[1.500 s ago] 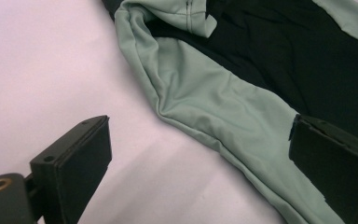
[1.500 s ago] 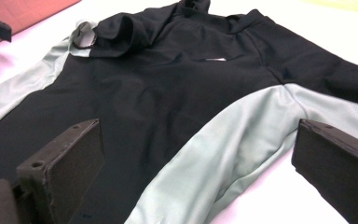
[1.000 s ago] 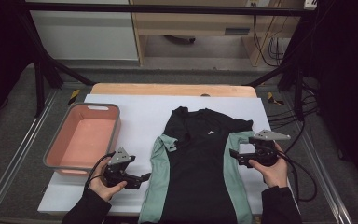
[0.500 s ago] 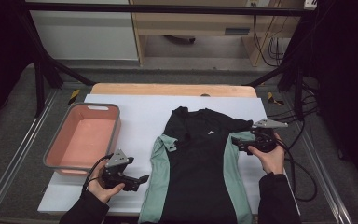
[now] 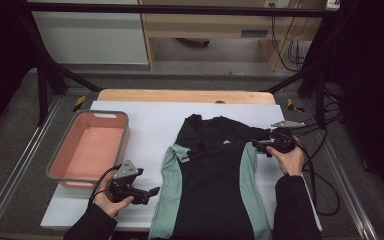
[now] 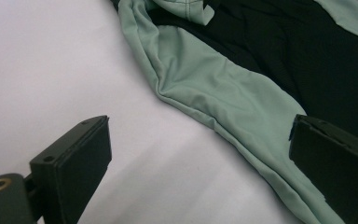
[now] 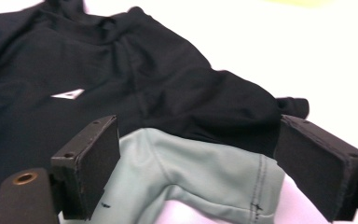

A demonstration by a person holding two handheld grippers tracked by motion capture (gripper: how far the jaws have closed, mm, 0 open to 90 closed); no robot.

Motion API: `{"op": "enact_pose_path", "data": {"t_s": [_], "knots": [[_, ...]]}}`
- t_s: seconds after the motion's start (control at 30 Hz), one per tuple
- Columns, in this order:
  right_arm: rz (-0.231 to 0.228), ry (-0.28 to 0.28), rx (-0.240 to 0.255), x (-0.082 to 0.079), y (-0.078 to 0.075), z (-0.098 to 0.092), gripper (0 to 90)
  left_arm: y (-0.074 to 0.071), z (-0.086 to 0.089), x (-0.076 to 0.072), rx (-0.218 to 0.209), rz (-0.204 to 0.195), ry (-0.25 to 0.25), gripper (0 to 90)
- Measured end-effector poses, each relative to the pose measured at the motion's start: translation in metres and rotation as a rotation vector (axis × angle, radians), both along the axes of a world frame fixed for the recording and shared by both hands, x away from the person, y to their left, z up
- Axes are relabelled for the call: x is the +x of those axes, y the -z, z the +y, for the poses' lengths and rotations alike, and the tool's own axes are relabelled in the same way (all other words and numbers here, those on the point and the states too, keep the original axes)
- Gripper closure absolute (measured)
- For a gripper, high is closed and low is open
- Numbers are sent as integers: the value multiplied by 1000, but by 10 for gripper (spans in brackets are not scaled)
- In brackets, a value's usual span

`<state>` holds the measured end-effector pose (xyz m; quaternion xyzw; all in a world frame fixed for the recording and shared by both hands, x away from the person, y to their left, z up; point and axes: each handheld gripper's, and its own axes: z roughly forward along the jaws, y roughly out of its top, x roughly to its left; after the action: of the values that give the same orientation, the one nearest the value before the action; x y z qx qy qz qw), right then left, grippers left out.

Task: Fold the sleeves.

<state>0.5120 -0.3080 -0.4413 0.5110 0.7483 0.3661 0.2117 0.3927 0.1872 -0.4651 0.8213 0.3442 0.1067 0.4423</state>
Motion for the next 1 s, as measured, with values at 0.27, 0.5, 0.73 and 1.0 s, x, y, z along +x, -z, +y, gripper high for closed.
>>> {"op": "enact_pose_path", "data": {"t_s": [0.27,0.5,0.73,1.0], "knots": [[18,48,0,8,14,-12,288,1,-1,1,3,0,1,54],[45,80,-3,16,21,-18,379,1,-2,0,5,4,9,54],[66,107,-20,21,24,-21,469,2,-2,0,6,4,8,54],[85,145,-38,19,31,-28,579,2,-2,1,7,4,9,54]]}}
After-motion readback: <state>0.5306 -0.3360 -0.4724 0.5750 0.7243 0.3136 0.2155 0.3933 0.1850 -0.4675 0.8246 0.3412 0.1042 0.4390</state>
